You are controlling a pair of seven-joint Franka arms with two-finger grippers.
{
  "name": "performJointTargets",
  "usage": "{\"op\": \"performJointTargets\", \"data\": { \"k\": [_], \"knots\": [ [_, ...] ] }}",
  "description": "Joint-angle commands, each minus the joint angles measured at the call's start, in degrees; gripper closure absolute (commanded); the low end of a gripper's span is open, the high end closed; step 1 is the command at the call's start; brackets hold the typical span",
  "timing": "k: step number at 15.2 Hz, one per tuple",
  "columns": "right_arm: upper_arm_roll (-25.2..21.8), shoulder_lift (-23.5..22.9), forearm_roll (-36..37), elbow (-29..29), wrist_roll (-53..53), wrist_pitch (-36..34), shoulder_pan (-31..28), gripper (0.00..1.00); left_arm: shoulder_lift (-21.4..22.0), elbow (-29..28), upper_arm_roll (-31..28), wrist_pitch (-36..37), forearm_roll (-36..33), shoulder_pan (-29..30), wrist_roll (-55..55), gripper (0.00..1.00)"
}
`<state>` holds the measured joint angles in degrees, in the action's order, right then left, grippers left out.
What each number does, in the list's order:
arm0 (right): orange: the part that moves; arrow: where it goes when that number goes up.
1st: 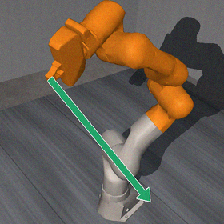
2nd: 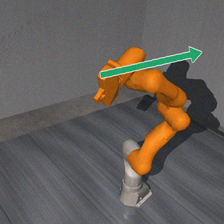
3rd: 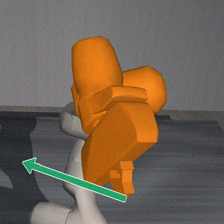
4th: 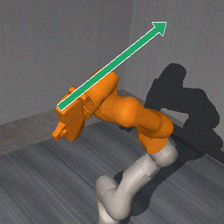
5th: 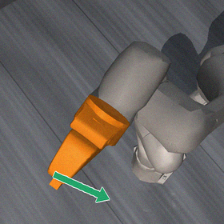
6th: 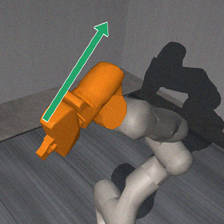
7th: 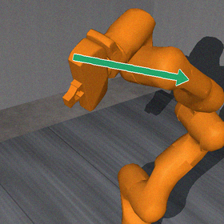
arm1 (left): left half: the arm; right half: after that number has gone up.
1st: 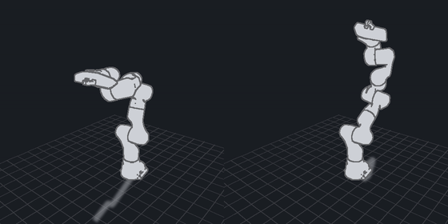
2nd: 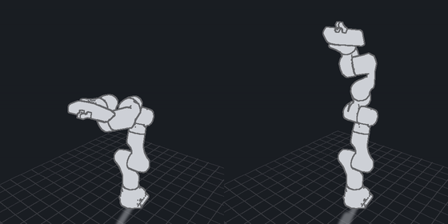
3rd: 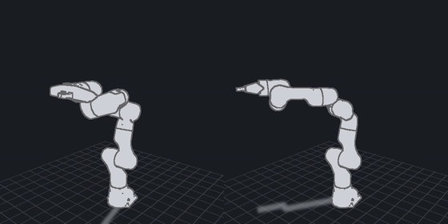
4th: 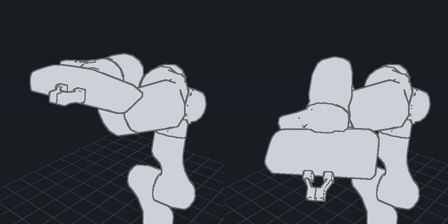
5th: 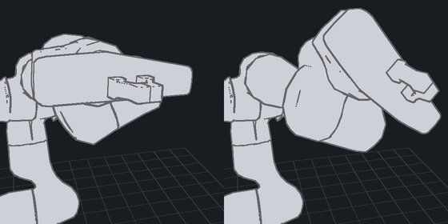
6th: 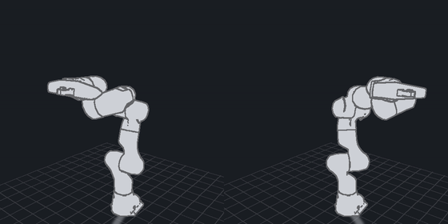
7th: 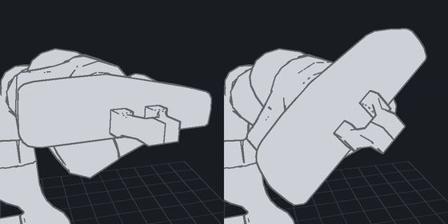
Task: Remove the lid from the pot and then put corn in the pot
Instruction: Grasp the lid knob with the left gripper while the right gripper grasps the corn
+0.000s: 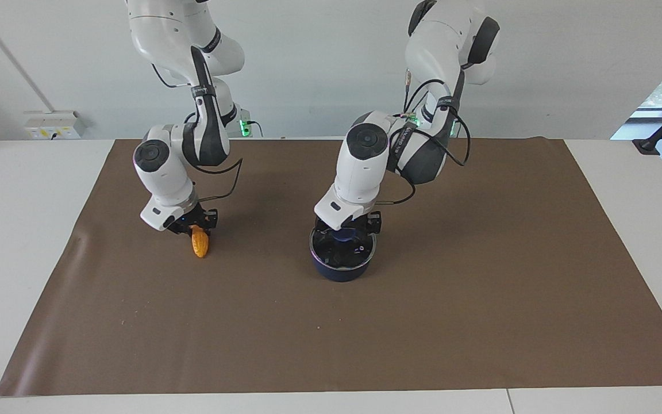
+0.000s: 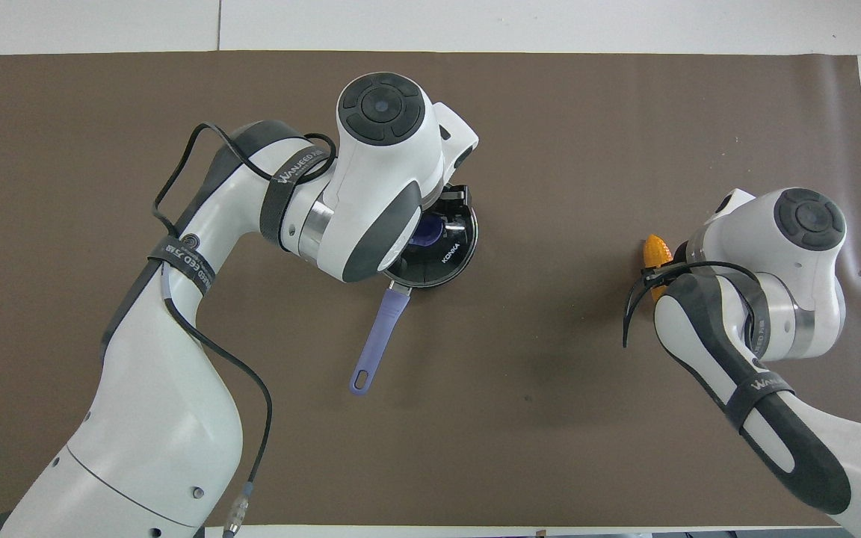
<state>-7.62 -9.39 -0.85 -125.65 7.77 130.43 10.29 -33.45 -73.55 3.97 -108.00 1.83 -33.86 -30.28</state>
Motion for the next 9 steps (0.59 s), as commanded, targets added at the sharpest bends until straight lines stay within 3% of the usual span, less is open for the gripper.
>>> {"op": "performJointTargets", "data": {
  "k": [1, 5, 9],
  "knots": [
    [0.1, 0.1, -0.6, 5.8, 0.0, -6.7, 0.0, 1.00, 0.8, -1.3, -0.7, -0.5, -1.0, -0.8, 0.0, 0.00],
    [0.1, -0.5, -0.6, 13.1, -0.3, -12.7, -0.4, 1.00, 0.9, -1.3, -0.7, -0.1, -1.0, -0.8, 0.1, 0.01],
    [0.1, -0.5, -0.8, 18.1, -0.8, -18.7, 0.5, 1.00, 1.0, -1.3, -0.7, 0.4, -0.9, -0.8, 0.1, 0.12]
  ]
}}
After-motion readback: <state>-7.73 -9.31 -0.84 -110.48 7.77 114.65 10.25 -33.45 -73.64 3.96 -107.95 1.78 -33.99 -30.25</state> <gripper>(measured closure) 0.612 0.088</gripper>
